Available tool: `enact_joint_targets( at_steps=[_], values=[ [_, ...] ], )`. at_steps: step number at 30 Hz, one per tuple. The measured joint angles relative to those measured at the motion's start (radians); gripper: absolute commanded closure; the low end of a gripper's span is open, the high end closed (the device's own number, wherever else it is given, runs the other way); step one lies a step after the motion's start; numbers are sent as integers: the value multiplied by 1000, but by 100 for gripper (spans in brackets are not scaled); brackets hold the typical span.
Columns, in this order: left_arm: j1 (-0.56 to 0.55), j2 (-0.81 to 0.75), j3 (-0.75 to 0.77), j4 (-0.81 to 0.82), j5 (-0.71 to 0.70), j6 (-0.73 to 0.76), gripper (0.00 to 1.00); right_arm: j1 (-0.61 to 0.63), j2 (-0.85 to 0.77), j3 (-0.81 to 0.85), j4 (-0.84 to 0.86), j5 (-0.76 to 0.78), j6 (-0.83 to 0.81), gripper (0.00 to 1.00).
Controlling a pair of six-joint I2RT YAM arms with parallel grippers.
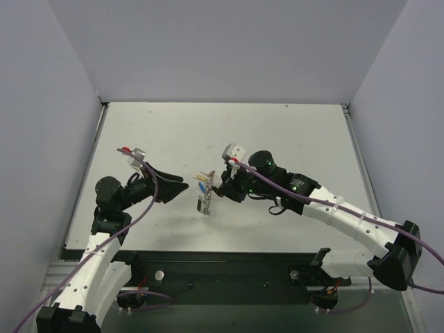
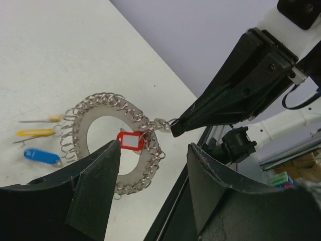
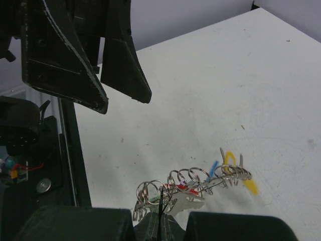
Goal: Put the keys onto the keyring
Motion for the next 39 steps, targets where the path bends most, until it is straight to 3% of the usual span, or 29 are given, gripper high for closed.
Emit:
enact_joint_targets(
  at_steps=[7, 17, 27, 39],
  values=[
    [-159, 17, 122, -19, 22, 101, 36, -25, -99, -18, -25, -148, -66, 100],
    [-298, 76, 323, -203, 76, 331, 42, -55, -181, -19, -84, -293, -94, 100],
    [-435, 122, 419, -438, -68, 455, 45, -58, -199, 7, -95, -242, -62, 100],
    [-531, 193, 470, -555, -236, 503, 45, -58, -203, 30, -96, -163, -14, 100]
  ],
)
